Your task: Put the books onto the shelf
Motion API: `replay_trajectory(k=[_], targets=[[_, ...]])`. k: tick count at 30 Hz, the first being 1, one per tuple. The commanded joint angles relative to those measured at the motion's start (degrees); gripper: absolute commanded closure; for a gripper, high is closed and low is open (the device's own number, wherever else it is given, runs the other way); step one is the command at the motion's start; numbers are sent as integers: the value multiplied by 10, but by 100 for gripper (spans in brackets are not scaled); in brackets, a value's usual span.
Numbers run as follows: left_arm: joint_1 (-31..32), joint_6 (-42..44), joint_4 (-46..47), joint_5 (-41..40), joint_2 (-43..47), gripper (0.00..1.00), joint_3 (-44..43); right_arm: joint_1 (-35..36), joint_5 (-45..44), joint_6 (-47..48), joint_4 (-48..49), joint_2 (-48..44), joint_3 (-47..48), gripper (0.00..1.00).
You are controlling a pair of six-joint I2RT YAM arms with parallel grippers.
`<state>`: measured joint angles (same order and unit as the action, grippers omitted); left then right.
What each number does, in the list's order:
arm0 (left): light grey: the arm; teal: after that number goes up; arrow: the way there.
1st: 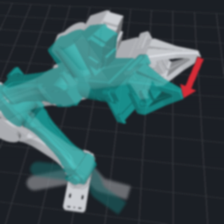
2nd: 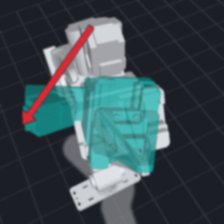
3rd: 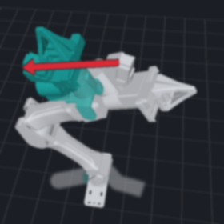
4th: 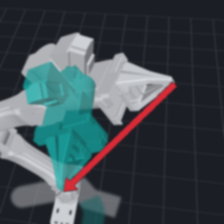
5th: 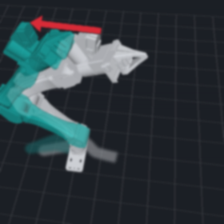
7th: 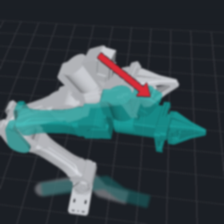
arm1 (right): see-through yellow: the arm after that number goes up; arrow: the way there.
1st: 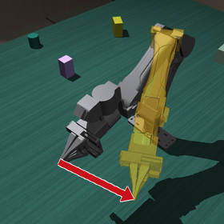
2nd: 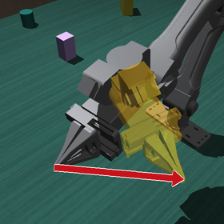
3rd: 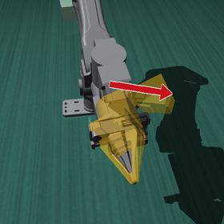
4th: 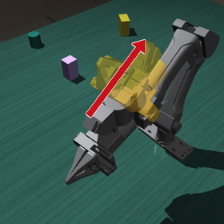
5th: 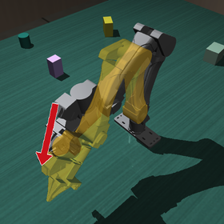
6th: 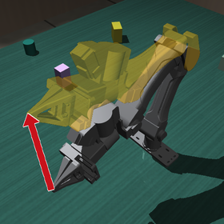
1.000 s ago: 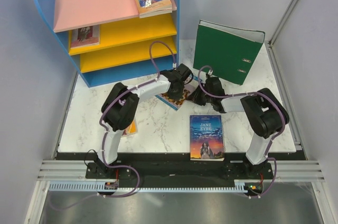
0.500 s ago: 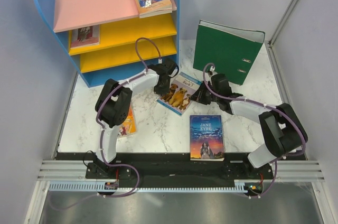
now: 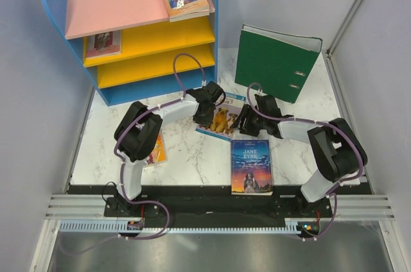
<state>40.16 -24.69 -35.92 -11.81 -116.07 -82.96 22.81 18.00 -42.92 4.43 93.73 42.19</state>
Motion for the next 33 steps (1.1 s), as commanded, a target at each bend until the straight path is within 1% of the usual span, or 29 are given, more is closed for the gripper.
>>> replay_trajectory(k=[1,2,3,6,11,14,19,21,24,26,28,32,33], targets=[[15,-24,-21,41,-10,98,21,-2,-22,-17,29,61,22,37],[16,-24,-21,41,-12,98,19,-2,-11,-23,47,71,26,38],[16,-24,-22,45,-13,98,17,-2,15,-28,88,84,30,38],[21,-24,-22,50,-21,98,10,-1,51,-59,170,91,25,41],[35,-24,-22,52,-37,98,-6,7,80,-66,218,79,32,43],[40,-26,-23,56,-46,98,-13,10,81,-60,223,56,28,43],[44,-30,-24,62,-56,98,-27,14,87,-64,233,64,29,43],[44,-30,-24,62,-57,98,-33,17,102,-61,227,90,38,44],[45,-29,-24,65,-65,98,-41,23,113,-80,273,114,32,47],[45,-30,-26,65,-69,98,-41,29,117,-76,268,131,41,47],[45,-32,-27,65,-72,98,-41,36,128,-76,269,144,49,51],[46,-33,-27,70,-79,98,-42,46,157,-75,264,190,73,70],[46,-34,-27,71,-81,98,-42,49,164,-76,265,198,76,71]])
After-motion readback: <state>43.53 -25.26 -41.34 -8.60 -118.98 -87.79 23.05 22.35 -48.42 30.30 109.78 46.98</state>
